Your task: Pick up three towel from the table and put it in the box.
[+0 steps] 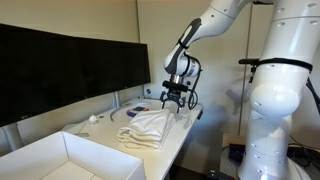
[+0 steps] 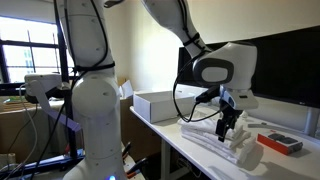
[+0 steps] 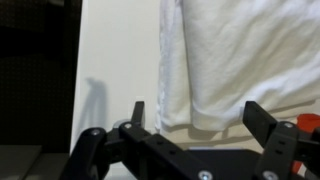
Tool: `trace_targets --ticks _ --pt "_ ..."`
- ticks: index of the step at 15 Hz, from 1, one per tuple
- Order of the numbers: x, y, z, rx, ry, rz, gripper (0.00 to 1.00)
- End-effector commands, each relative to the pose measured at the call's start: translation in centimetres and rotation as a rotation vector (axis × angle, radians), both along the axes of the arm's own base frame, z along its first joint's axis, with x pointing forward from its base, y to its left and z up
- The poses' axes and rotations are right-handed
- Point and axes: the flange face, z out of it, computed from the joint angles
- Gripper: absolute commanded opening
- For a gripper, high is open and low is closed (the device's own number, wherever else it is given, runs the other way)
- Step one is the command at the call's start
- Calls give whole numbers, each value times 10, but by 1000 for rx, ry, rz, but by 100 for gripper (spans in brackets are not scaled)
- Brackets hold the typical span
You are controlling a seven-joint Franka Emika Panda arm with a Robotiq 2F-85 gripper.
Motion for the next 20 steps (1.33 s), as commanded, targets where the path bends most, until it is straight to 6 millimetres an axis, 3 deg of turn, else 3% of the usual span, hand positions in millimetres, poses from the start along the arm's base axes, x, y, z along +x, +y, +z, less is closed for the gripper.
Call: trace_targets --ticks 1,5,10,20 --pt "25 9 -2 -17 -59 70 100" --pt "43 3 0 -37 -102 82 100" --pt "49 -10 -1 -57 -106 83 100" --pt "35 14 -16 7 -55 127 100"
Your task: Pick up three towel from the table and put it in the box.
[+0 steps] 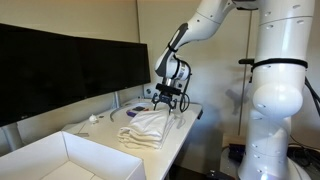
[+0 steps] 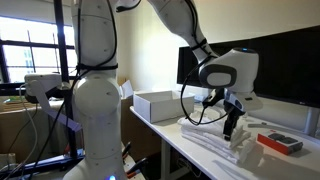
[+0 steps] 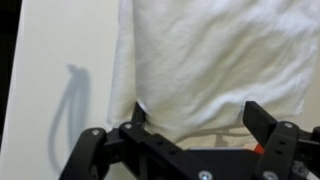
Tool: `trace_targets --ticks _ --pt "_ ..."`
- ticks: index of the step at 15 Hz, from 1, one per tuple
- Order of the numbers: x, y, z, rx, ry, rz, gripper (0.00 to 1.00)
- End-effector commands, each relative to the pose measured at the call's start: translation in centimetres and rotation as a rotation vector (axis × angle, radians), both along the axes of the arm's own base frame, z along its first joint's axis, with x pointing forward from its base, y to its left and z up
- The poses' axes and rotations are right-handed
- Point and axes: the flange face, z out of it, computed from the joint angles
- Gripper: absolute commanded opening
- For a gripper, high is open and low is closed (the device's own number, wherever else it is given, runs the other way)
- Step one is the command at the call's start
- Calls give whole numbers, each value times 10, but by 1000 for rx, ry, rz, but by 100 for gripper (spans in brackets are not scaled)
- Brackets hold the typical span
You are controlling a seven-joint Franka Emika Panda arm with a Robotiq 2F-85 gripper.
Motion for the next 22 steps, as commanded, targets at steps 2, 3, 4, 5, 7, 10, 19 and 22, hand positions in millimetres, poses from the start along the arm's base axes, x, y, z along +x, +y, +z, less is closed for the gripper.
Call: trace_targets --ticks 2,3,4,5,7,10,19,22 --pt "-13 3 -2 24 5 3 100" --pt "-14 2 -2 23 7 3 100" --pt "-14 2 -3 28 9 2 100" --pt "-12 4 -5 30 13 4 100" --pt "-4 10 -9 44 16 21 100" --pt "10 24 -8 75 3 46 100" --pt "62 56 -1 79 -41 141 100" --pt "64 51 -1 58 -18 137 73"
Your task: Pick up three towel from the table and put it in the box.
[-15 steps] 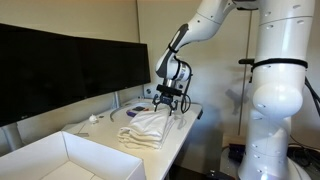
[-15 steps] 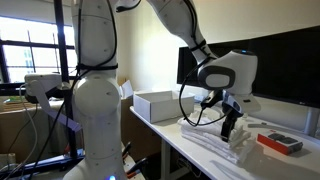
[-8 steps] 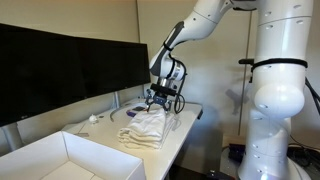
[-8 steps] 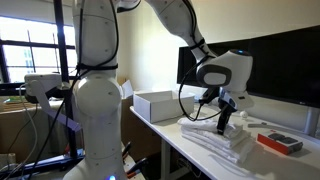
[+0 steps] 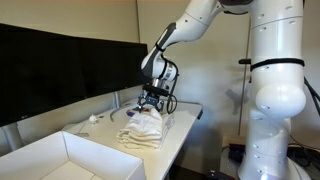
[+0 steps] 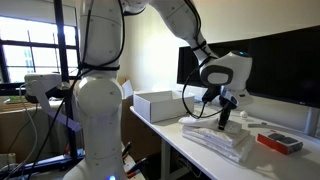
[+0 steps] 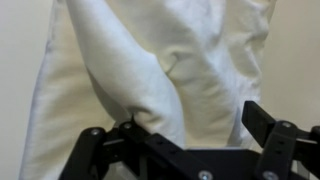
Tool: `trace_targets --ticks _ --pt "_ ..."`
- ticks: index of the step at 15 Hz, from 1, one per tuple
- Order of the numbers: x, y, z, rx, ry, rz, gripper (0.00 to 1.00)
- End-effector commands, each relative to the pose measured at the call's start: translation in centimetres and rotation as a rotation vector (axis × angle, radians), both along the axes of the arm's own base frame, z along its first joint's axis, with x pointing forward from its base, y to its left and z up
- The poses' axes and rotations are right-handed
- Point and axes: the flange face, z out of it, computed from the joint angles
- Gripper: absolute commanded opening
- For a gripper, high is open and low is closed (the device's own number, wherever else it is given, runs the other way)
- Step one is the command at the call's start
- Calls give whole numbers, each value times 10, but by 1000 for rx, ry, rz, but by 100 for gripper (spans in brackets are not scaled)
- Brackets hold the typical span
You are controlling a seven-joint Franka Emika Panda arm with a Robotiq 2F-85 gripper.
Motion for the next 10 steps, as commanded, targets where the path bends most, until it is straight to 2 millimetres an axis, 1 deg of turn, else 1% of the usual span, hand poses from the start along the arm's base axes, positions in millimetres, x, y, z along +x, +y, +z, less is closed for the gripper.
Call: trace_targets --ticks 1,4,6,9,10 --pt "6 -5 3 -22 8 14 68" --pt "4 -1 22 -50 -12 42 45" --pt "3 8 37 -71 -22 69 32" --pt "2 32 61 -110 -30 127 13" --pt "3 40 69 -121 -32 142 9"
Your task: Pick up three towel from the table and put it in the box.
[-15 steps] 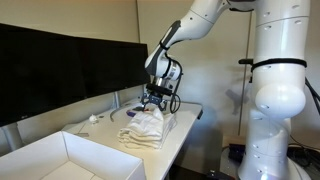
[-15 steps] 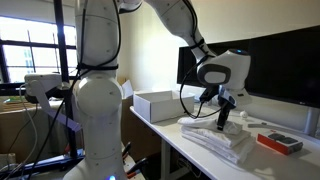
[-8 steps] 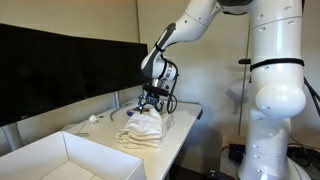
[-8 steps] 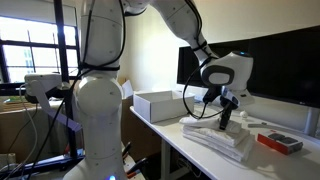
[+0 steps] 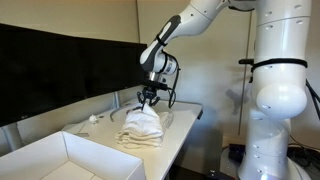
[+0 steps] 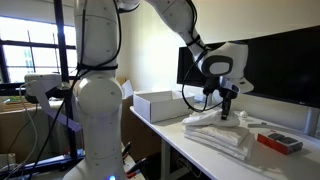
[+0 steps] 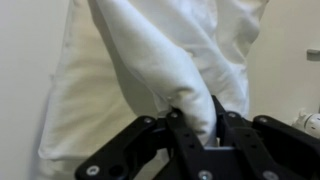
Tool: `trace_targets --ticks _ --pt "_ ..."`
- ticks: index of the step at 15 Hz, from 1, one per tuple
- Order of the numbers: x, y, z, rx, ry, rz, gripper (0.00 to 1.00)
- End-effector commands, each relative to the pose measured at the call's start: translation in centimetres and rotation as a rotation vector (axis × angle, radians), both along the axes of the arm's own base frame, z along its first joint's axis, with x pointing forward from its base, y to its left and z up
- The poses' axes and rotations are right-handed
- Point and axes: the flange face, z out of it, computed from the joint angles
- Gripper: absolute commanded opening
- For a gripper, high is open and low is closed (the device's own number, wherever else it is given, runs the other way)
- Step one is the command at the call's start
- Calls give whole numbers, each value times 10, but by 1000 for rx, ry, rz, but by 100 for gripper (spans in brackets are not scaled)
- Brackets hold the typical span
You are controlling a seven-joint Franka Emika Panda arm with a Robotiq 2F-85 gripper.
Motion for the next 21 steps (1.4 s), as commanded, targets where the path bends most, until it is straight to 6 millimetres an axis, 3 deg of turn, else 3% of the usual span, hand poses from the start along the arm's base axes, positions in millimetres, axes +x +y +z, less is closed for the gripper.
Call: trace_targets --ticks 1,6,14,21 --pt "-7 34 36 -28 -1 40 6" --pt "-11 70 65 -2 21 27 9" --pt "-15 107 112 2 -2 -70 9" --pt "-3 154 175 -125 -68 -64 8"
